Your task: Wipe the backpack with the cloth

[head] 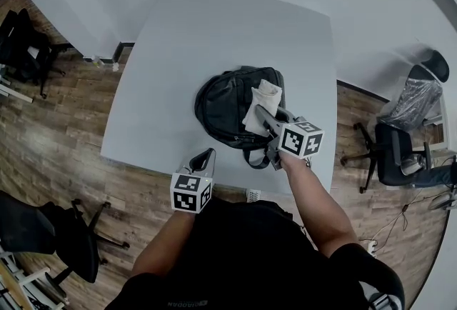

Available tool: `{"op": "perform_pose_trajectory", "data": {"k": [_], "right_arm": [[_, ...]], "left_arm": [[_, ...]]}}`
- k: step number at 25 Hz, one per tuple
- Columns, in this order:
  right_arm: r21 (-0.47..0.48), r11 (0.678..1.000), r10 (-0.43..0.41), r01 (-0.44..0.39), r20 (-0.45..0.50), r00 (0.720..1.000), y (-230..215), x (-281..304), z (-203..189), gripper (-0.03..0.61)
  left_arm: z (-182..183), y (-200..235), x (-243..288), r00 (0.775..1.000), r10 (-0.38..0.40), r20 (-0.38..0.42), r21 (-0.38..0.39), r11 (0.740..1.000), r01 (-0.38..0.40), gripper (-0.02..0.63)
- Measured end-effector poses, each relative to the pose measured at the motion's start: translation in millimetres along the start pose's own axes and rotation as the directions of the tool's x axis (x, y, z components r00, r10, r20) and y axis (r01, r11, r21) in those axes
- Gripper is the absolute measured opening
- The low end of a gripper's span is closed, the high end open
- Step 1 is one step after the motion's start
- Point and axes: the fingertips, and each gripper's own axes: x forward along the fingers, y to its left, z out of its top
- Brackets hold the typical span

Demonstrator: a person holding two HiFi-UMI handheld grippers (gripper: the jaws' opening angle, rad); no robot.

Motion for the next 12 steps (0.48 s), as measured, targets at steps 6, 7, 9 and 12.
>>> {"op": "perform_pose_trajectory", "data": {"k": [6,7,9,12], "right_arm": [[0.016,0.996,0.094,-0.093,-0.118,0.989,43.4,38.1,-51.9,0.094],[0.014,0.994,0.108,-0.107,-0.134,0.985,49.6,44.0,-58.5,0.092],[0.009,0.991,0.132,-0.132,-0.163,0.978,61.1,54.6,-70.5,0.093],[0.004,0.987,0.160,-0.162,-0.199,0.967,76.0,68.3,-85.8,0.094]], "left_arm": [[-10.8,17.1,-10.1,0.999,0.035,-0.009,-0.026,0.999,-0.036,0.006],[-11.4,19.5,-12.0,0.999,0.041,-0.008,-0.028,0.999,-0.042,0.006],[-13.1,24.4,-16.1,0.998,0.056,-0.007,-0.034,0.998,-0.056,0.006],[-16.5,33.3,-23.0,0.997,0.077,-0.009,-0.047,0.996,-0.078,0.006]]}}
